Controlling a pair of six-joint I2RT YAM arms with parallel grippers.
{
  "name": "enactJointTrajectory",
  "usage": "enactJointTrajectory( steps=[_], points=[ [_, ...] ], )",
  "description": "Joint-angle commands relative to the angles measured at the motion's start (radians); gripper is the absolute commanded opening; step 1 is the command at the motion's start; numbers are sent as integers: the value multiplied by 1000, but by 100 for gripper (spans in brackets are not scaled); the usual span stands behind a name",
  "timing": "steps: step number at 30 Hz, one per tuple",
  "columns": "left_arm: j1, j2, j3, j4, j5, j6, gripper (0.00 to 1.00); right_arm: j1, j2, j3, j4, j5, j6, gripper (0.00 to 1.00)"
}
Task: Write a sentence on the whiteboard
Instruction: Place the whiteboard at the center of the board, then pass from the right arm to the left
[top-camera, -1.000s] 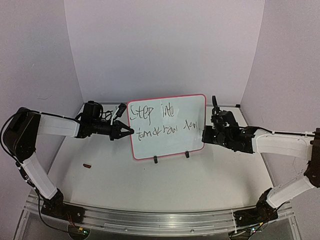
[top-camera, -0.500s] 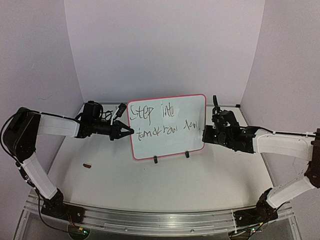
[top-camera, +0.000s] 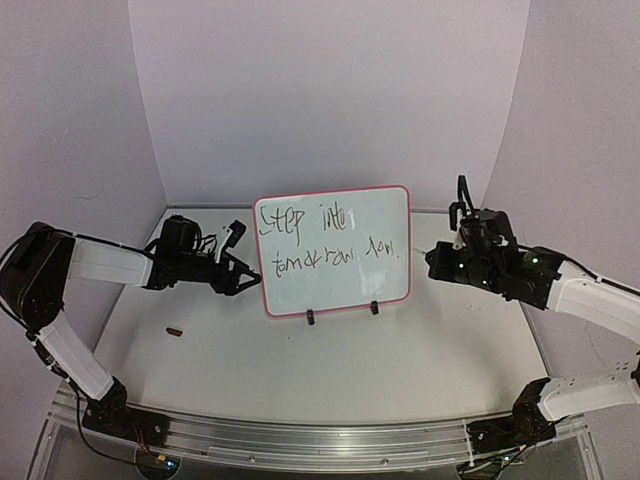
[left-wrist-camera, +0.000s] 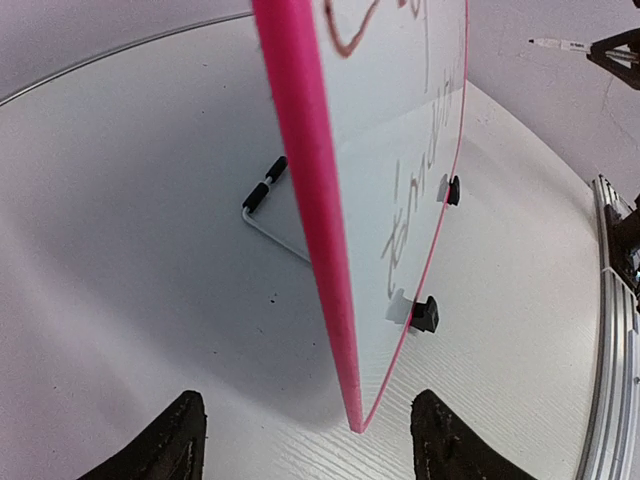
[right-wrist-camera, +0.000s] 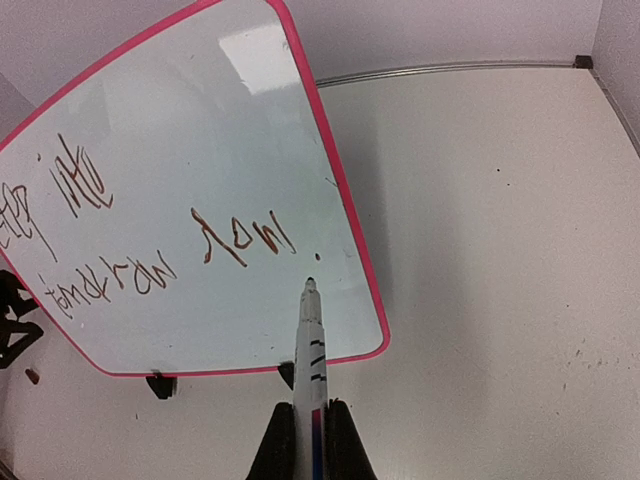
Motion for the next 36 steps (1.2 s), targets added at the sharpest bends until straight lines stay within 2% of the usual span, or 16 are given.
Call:
enactJointTrajectory(
  steps=[1,8,12,17,20,24,28,31,36],
  points=[
    [-3,-125,-24,23,-68,-10,71,-4,-44,52,-128,-47,-28,0],
    [-2,-288,-64,-56,-131,-45,74,-4,-53,73,-164,-194,-75,0],
    [-24,-395,-85,-122,-166,-87,72,-3,-17,96,-181,-352,-115,0],
    [-146,-509,-92,-200,-240,-148,71,2,121,155,-202,-692,-148,0],
    [-245,-533,-84,-221,-264,-174,71,61,232,207,-223,-797,-168,0],
    [-397,-516,-71,-210,-277,-199,71,158,363,298,-243,-888,-200,0],
    [-534,-419,-51,-169,-275,-183,72,199,458,374,-243,-970,-209,0],
    [-597,-341,-27,-139,-252,-169,73,206,485,407,-242,-994,-215,0],
    [-638,-268,-8,-100,-243,-156,73,205,479,428,-234,-1016,-210,0]
  ],
)
